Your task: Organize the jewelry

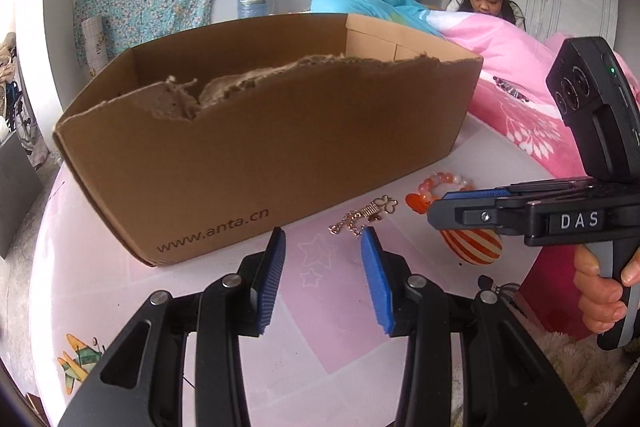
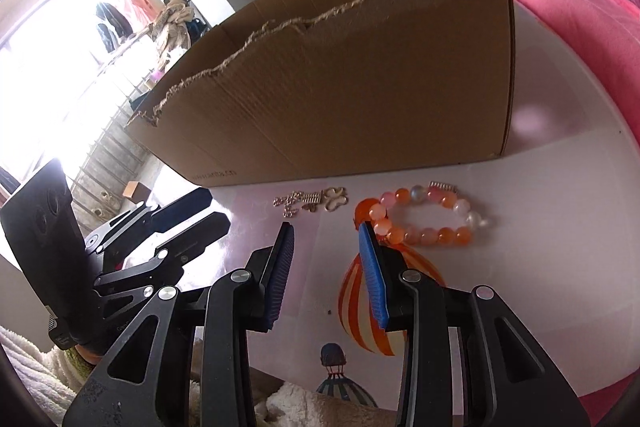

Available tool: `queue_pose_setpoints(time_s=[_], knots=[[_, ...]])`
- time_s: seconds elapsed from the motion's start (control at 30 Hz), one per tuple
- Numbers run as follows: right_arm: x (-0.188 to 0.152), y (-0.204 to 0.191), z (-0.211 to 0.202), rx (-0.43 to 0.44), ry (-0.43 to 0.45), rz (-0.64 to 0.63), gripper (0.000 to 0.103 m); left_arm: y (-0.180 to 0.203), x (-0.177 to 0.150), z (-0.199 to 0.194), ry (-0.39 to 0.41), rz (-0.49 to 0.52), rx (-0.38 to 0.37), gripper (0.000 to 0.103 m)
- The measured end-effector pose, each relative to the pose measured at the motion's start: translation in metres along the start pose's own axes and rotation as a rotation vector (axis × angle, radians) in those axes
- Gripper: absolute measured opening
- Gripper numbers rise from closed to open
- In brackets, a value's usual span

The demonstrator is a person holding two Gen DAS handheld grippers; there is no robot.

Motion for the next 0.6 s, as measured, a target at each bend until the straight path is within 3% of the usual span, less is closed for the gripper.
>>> queue_pose_setpoints(time_s=[0.17,0.23,0.3,0.37,0.6], knots=[[0.0,-0.003,0.006,0.015,-0.003,-0.012,0.034,0.011,0.0,0.017,-0.029,0.082,0.023,0.037],[0.0,-0.003,0.006,0.02,0.002,-0.015,0.034,0.01,0.002,0.024,-0.043,0.08,0.026,0.033],[0.001,-0.004,0.004,0.029,0.007,-0.013,0.034,0.007,0.002,0.031,-0.068,0.069,0.031,0.021],[0.0,-0.004,0.003,0.034,0.013,-0.008,0.032,0.005,0.003,0.036,-0.086,0.063,0.035,0.018],[-0.003,0.001,-0.004,0.058,0.031,0.013,0.031,0.011,0.007,0.047,-0.103,0.091,0.024,0.017]])
Point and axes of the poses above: each gripper's, at about its wrist camera, not at the fingertips, and z roughly the way its jaws point, y to its right, x to its top, the point moved 8 cm from there along z, roughly the way its jaws point, and after that the axes turned 5 degrees about -z, right-handed, at the moved point
